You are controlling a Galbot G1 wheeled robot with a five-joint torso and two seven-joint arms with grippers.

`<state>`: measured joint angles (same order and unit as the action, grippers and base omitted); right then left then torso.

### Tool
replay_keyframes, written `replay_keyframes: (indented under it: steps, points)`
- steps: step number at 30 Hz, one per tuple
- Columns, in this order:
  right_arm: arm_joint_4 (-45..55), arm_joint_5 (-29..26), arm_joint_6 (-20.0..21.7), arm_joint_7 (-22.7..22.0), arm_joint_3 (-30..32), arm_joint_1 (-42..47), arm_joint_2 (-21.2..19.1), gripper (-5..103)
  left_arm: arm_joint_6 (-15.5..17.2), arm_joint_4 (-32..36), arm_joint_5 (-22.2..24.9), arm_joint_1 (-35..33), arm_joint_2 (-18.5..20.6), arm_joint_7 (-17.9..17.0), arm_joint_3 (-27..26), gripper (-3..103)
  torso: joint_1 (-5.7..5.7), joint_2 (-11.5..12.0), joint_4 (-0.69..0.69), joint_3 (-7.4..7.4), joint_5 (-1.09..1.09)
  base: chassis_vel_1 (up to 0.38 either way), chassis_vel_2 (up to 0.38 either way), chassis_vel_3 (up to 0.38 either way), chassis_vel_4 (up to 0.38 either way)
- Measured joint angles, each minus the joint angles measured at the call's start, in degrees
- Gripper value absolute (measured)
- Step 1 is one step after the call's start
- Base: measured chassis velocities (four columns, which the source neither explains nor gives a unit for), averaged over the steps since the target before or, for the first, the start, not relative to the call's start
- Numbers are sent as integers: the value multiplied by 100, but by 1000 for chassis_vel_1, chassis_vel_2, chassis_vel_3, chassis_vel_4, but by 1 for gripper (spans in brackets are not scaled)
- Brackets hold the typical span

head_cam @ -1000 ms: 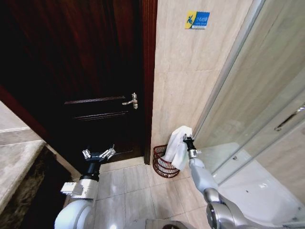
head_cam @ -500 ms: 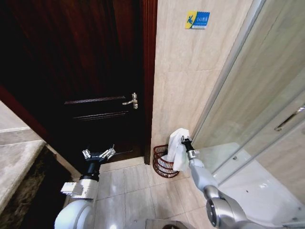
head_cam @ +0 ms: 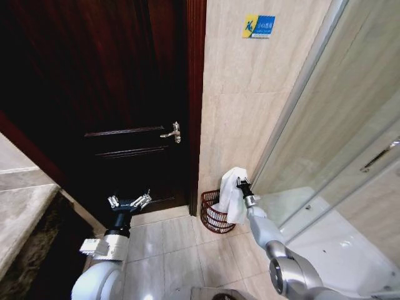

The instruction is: Discard the used towel into the hamper.

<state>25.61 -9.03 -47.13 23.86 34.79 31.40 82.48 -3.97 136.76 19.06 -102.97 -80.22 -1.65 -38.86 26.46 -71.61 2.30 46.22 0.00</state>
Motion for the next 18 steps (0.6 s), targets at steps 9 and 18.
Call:
replay_keyframes:
  steps: [9, 18]
  points:
    - [-5, -92, 0, -123, -3, 162, -8, 13, 0, 0, 0, 1, 0, 0, 0, 100, 6, 3, 0, 2, 0, -79, 80, 100, -88]
    - [-182, 120, 0, -685, -4, 225, 69, 16, 0, 0, 0, -1, 0, 0, 0, 100, -2, 1, -1, 0, 1, -5, 6, 5, -7]
